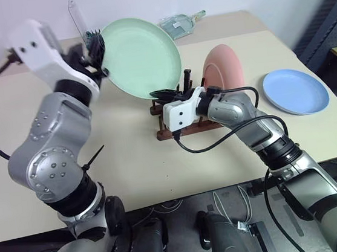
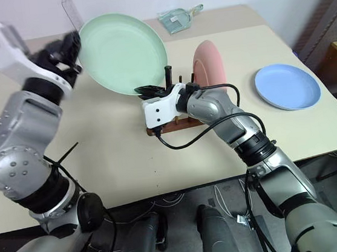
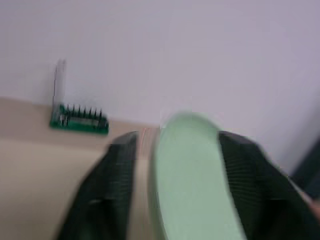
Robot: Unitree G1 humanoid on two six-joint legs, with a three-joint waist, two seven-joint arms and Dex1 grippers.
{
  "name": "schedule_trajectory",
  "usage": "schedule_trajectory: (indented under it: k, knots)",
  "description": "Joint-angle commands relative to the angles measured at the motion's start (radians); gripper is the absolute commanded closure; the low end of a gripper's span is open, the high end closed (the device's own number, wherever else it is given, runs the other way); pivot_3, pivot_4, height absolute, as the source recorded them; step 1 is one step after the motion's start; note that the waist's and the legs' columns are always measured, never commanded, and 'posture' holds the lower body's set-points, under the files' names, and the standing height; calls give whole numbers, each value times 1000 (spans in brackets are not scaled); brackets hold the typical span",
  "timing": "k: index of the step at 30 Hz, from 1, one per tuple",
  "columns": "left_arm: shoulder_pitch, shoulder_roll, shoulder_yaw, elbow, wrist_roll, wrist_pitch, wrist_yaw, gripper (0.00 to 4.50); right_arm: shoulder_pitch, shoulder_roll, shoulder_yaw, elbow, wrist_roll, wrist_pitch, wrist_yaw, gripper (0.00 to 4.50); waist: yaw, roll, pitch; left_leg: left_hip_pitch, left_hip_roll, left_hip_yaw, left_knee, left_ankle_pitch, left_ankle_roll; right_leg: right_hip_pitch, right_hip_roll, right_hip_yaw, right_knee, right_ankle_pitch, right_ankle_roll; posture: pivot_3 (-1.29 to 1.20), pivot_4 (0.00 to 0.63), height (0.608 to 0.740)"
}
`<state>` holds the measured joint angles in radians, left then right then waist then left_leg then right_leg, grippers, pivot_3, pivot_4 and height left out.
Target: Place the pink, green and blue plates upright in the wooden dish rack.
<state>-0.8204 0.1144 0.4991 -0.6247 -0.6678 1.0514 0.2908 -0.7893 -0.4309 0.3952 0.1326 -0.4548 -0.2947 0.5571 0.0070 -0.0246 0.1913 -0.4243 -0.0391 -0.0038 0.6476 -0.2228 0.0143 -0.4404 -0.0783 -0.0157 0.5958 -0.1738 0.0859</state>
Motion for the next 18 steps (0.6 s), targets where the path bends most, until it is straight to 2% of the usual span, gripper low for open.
schedule_trajectory:
  k: [1, 6, 9, 12, 14, 16, 18]
  knots:
    - [-7, 70, 95, 19, 6, -109, -3, 394, -42, 30, -71, -38, 72, 9, -21, 4500, -5, 0, 0, 0, 0, 0, 0, 0, 0, 0, 0, 0, 0, 0, 0, 0, 150, 740]
    - [67, 234, 160, 62, -21, -174, -120, 394, -52, 71, -171, -106, 280, 104, 40, 4500, -17, 0, 0, 0, 0, 0, -1, 0, 0, 0, 1, 0, 1, 0, 0, 0, 150, 740]
    - [195, 345, 144, 61, -43, -189, -274, 394, -43, 79, -244, -188, 462, 222, 107, 4500, -18, 0, 0, 0, 0, -1, 0, 0, 0, 0, 0, 0, 1, 0, 0, 0, 150, 740]
    - [374, 422, 102, 22, -72, -229, -466, 394, -20, 91, -330, -311, 689, 434, 134, 4500, -18, 0, 0, 1, 0, -1, -1, 0, 0, 0, 0, 0, 2, 0, 0, 0, 150, 740]
    - [548, 468, 34, -33, -77, -262, -626, 394, 26, 89, -406, -431, 912, 633, 121, 4500, -20, 1, 0, 1, 0, -1, -1, 0, 0, 0, -1, 0, 2, -1, -2, 0, 150, 740]
    - [675, 466, -37, -88, -127, -278, -730, 394, 86, 87, -478, -532, 1119, 816, 66, 4500, -17, 1, 0, 1, 1, -1, -2, -1, 0, 0, -3, 1, 1, -2, -4, 0, 150, 740]
    - [740, 468, -88, -108, -145, -294, -783, 394, 122, 88, -521, -588, 1247, 925, 4, 4500, -17, 1, 0, 0, 1, -1, -3, -3, -2, 0, -6, 2, 0, -2, -5, 0, 150, 740]
